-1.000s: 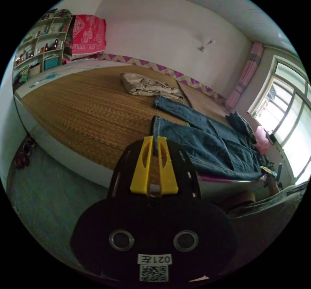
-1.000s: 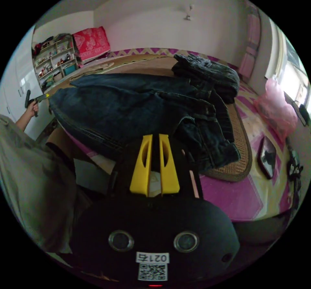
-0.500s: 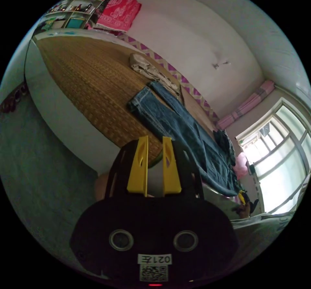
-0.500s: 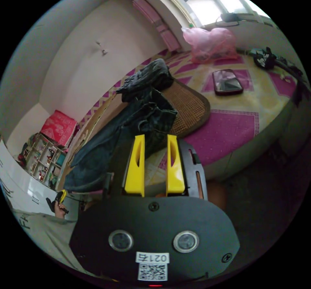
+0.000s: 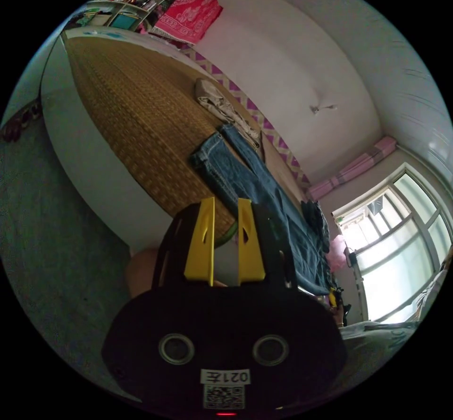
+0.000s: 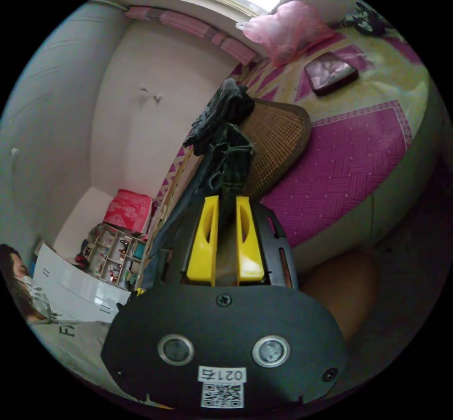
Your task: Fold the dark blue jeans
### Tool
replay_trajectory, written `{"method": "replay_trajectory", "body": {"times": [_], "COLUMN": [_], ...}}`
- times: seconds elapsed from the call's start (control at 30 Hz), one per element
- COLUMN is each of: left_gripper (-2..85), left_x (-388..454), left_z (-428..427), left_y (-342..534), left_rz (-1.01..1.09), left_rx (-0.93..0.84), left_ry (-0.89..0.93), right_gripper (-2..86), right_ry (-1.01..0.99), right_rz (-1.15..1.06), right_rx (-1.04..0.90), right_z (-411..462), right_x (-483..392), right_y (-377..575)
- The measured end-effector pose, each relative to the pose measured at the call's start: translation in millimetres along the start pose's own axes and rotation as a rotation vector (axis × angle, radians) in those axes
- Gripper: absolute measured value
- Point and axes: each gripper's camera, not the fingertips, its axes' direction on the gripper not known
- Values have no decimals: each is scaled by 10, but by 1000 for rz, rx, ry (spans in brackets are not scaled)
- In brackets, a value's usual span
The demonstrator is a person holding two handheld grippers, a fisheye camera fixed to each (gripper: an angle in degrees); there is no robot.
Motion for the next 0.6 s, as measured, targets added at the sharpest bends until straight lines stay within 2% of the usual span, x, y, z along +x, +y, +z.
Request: {"method": "replay_trajectory", "body": {"times": [0.3,0.5,0.6], "left_gripper": [75,83,57], "left_x": [-200,-231,-245], "left_z": [156,272,379], "left_y": [-303,-470,-552], "left_rz": [-102,-128,-193], "left_rx": [-4,-21,-39], "left_ry": [29,64,31], "right_gripper": [69,70,70], "right_ry": [36,52,10], "right_rz": [-40,30,59], "right_rx": [-66,-97,-116], "right_z": [93,185,338], "right_x": [-152,-99,-90], "right_y": [7,84,93]}}
